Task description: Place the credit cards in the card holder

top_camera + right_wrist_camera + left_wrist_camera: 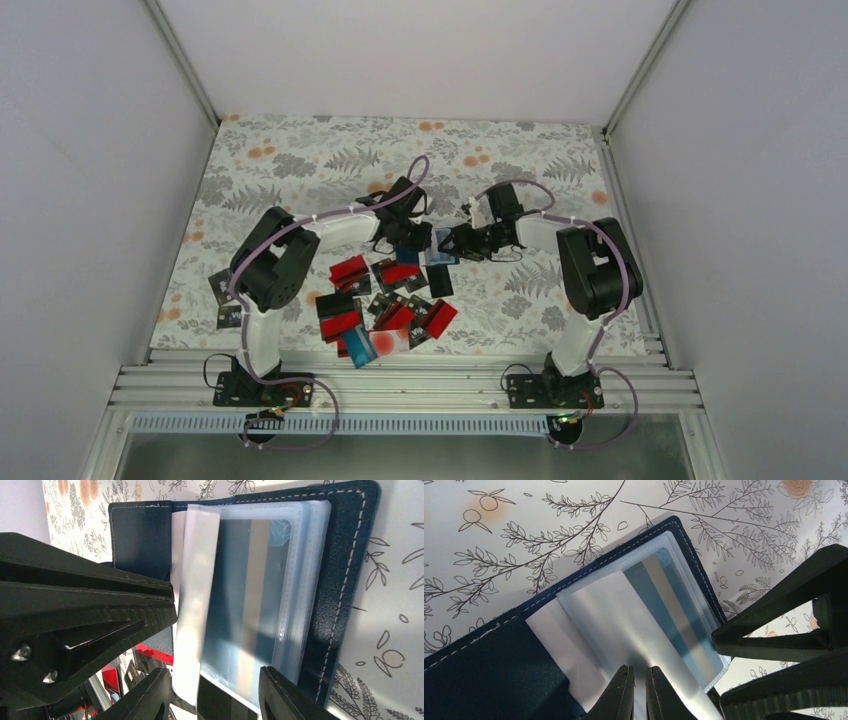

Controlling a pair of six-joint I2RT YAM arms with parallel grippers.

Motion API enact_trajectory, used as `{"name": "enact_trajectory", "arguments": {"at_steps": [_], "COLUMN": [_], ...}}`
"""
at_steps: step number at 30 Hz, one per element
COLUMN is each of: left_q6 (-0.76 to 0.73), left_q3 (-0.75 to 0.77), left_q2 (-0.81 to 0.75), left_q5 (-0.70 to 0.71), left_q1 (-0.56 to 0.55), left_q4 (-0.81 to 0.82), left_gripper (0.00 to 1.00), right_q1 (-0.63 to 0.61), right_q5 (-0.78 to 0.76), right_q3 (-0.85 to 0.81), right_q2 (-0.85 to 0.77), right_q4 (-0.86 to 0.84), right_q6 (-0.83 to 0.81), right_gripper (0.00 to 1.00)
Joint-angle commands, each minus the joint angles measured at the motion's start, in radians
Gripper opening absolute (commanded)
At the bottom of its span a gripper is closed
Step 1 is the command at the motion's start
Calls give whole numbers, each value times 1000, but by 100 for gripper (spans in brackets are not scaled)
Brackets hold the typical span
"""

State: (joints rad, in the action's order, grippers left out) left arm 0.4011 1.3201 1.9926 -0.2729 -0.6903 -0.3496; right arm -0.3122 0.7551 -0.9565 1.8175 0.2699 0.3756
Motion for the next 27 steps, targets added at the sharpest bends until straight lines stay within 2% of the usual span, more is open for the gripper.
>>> {"name": "enact_trajectory", "arguments": {"at_steps": [1,10,19,27], "left_q6": [-20,-38,-35,-30], "left_q3": [-11,-16,-47,-50], "left_q2": [46,83,107,114], "left_q5": [5,53,86,73], "left_q1": [-5,-6,-6,-7], "left_q4": [20,5,12,27], "left_gripper": [7,3,2,2], "right_q1": [-8,-7,-7,-7], "right_q5": [-18,-79,-135,-44], "right_q3": [1,1,2,13], "right_q2": [16,-2,-23,1], "right_q4": [-18,-1,15,-26], "right_q6": [-1,3,8,21], "right_gripper": [46,46,48,49]}}
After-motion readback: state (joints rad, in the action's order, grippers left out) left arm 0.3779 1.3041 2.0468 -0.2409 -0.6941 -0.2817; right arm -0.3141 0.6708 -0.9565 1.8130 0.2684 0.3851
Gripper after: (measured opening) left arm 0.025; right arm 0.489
